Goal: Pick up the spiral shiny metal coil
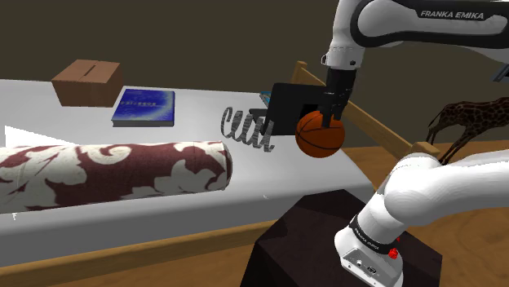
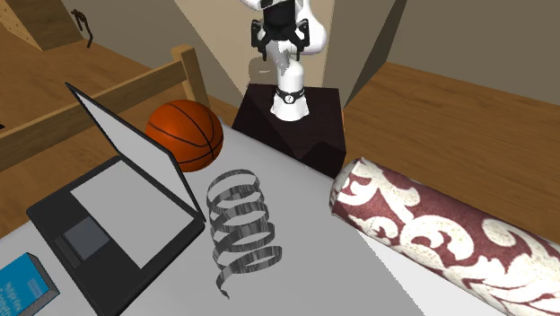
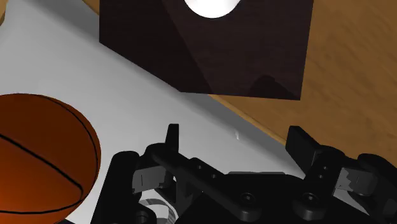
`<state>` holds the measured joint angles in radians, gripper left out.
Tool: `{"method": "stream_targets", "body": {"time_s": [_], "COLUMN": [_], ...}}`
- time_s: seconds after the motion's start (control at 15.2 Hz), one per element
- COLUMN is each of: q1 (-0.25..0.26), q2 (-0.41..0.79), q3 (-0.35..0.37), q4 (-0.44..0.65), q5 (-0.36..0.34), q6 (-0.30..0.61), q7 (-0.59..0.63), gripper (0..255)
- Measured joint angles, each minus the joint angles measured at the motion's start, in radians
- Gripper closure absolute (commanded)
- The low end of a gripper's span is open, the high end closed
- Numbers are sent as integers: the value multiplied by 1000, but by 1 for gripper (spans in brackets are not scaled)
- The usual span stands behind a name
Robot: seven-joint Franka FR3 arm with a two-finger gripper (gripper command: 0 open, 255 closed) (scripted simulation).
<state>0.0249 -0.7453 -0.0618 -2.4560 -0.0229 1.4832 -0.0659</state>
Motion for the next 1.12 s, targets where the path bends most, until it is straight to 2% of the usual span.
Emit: {"method": "stream_targets", "body": {"time_s": [0.2, 0.86, 1.12], "q1": [-10, -100, -133], "q2": [24, 250, 378], "q3": [10, 50, 65], "q4": [-10, -45, -7], "q5": [17, 97, 116], "q6": [51, 478, 640], "q7": [46, 371, 504], "gripper": [0, 0, 0]}}
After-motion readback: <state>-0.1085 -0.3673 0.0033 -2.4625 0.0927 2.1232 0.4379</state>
